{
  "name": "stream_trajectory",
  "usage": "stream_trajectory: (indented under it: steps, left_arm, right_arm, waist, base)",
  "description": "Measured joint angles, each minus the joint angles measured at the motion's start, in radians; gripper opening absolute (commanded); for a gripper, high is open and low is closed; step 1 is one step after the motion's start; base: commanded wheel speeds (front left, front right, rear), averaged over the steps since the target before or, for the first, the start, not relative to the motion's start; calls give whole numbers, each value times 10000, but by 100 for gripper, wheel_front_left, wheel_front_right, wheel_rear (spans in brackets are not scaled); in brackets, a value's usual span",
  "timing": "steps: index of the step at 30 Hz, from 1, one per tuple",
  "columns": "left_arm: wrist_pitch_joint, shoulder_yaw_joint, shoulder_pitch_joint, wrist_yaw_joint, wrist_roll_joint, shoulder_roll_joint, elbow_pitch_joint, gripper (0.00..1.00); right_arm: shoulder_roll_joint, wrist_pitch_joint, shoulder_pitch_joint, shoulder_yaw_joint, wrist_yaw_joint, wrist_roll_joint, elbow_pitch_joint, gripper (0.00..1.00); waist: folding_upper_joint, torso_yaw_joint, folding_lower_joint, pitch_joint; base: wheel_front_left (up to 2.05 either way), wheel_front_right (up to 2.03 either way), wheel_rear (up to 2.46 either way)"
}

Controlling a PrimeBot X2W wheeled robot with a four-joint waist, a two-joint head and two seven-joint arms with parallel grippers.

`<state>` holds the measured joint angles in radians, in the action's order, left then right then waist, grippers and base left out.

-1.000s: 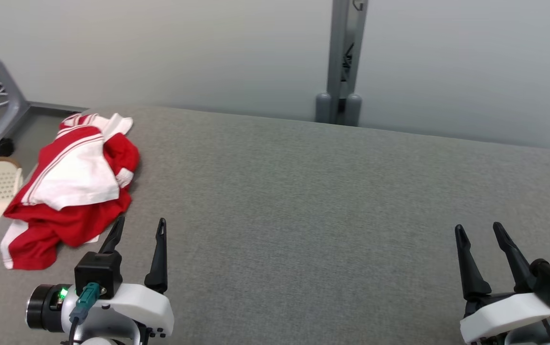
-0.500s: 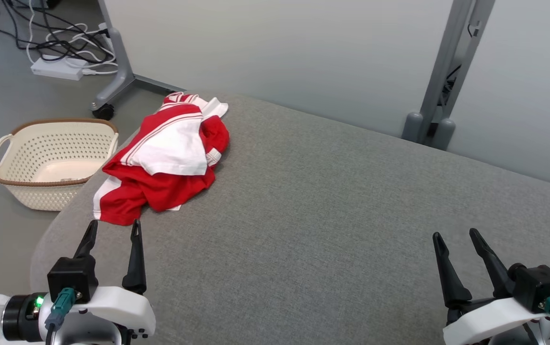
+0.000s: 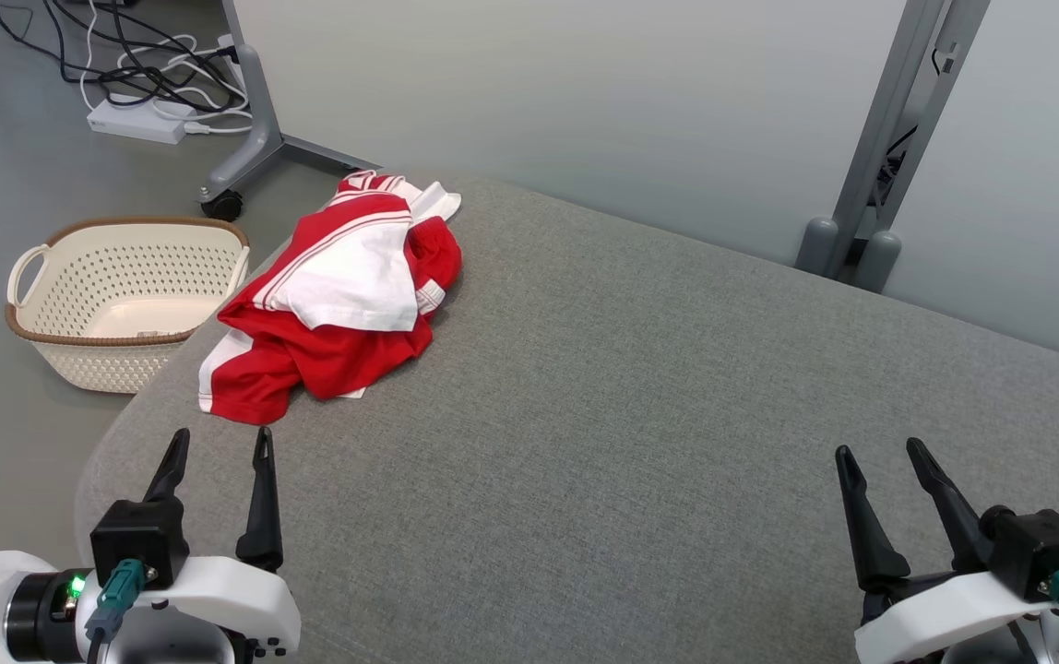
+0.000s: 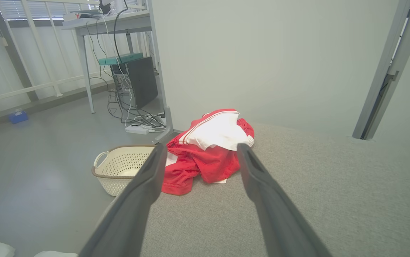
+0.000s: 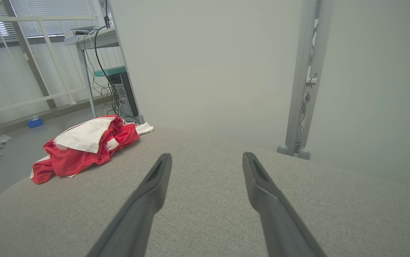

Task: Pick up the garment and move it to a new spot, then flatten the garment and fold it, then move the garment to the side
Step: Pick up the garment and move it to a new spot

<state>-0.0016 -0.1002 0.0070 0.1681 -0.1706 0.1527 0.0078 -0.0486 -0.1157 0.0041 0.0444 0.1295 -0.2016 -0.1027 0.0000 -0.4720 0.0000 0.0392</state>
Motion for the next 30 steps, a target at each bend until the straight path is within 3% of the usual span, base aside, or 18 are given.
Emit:
stream_trajectory:
  steps: [13, 21, 30]
  left_arm:
    - [23, -102, -26, 59, -104, 23, -4, 100]
    - [1177, 12, -1662, -495, -665, 481, -167, 100]
    - [2303, 182, -4172, -1016, -1174, 934, 2169, 100]
  right_arm:
    - [2, 6, -3, -58, 0, 17, 48, 100]
    - [8, 104, -191, 44, 0, 125, 245, 100]
    - [-40, 303, -919, 362, 2, 339, 514, 100]
  waist:
    - [0, -33, 0, -35]
    - [0, 229, 0, -328]
    - [0, 1299, 0, -1364]
  base:
    - [0, 0, 0]
    - [0, 0, 0]
    - [0, 0, 0]
